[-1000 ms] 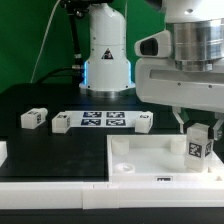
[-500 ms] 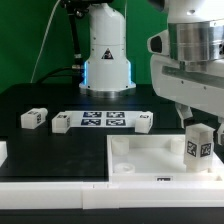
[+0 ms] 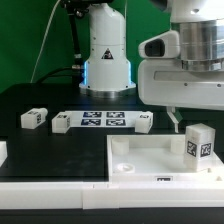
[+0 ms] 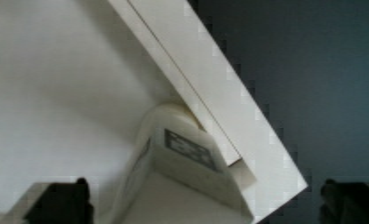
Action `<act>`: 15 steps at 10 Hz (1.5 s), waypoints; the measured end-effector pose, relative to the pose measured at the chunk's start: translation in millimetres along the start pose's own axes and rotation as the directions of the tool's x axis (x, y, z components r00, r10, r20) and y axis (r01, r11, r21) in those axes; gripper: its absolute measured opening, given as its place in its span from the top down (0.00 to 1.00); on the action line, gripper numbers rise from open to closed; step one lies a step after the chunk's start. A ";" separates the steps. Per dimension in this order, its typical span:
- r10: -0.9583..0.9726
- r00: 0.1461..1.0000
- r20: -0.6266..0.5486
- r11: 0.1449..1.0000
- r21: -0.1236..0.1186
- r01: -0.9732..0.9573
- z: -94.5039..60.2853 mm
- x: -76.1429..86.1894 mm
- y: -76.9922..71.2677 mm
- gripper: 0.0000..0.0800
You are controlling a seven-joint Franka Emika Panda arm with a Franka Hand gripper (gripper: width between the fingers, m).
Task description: Assemble one leg
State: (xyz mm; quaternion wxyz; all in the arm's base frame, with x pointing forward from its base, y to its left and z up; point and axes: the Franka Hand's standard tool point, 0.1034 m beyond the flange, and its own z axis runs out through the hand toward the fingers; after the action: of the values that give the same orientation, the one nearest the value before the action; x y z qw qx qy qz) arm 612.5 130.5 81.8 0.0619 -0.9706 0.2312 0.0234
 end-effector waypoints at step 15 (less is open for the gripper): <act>-0.321 0.946 -0.041 0.947 -0.014 0.321 -0.6 13.0 10.4 0.64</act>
Offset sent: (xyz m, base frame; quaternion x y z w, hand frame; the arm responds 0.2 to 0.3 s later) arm 0.0033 -0.0069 -0.0001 -0.0103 0.0221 -0.3156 0.9486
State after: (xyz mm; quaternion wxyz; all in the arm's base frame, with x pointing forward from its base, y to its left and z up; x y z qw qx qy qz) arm 619.4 115.4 80.3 0.0563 -0.9958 0.0714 -0.0070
